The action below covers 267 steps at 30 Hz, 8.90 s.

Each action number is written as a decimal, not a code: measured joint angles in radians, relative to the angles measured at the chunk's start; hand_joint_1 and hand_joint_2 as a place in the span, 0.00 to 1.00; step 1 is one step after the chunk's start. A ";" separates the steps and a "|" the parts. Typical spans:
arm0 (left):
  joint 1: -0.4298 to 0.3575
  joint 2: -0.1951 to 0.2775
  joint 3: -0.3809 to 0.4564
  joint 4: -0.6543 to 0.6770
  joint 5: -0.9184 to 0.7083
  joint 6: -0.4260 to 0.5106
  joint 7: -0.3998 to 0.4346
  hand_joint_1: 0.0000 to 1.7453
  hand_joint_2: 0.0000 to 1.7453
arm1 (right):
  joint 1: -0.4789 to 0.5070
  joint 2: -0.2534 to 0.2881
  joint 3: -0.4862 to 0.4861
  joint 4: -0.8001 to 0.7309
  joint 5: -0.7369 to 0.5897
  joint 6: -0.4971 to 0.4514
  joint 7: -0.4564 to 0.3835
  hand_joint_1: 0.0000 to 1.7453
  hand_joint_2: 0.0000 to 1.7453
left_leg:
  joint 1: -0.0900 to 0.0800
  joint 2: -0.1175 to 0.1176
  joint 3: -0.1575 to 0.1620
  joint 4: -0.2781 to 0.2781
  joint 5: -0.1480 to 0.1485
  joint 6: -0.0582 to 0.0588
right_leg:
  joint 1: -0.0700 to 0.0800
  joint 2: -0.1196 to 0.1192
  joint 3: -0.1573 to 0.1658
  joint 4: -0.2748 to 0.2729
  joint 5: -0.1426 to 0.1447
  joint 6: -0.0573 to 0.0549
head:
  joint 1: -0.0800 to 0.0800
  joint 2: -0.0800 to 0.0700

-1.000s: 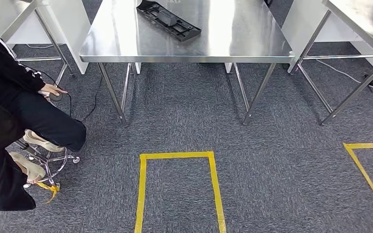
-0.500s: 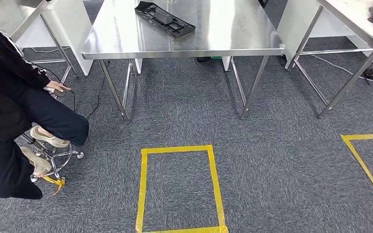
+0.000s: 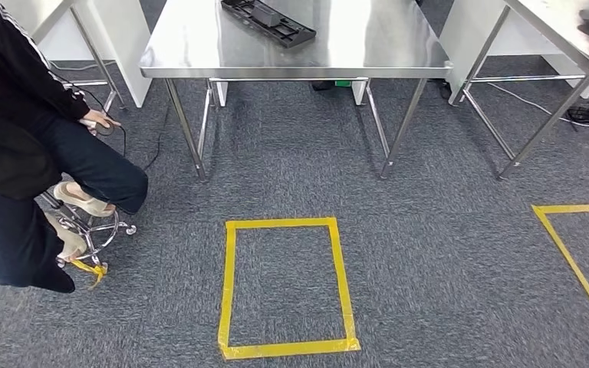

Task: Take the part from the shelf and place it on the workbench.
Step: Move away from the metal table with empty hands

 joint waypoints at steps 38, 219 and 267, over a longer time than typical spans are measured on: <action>0.000 -0.010 0.072 -0.012 -0.044 -0.003 -0.021 0.00 0.00 | -0.019 0.005 -0.025 0.000 -0.016 0.059 0.001 0.00 0.00 | -0.028 0.002 0.010 0.004 -0.014 -0.010 | 0.003 0.001 0.030 -0.067 0.054 -0.003 | -0.002 0.000; -0.003 -0.035 0.244 -0.012 -0.192 -0.056 -0.043 0.00 0.00 | -0.029 0.019 -0.070 0.006 0.038 0.049 0.049 0.00 0.00 | 0.002 -0.005 -0.153 0.302 -0.133 -0.045 | -0.003 0.047 0.039 -0.052 0.029 -0.040 | 0.005 0.000; -0.011 -0.032 0.281 -0.017 -0.237 -0.074 -0.045 0.00 0.00 | -0.012 0.021 -0.072 0.014 0.029 0.036 0.051 0.00 0.00 | 0.001 0.050 -0.038 0.015 0.021 0.002 | -0.008 0.013 -0.087 0.182 -0.071 0.011 | 0.012 0.000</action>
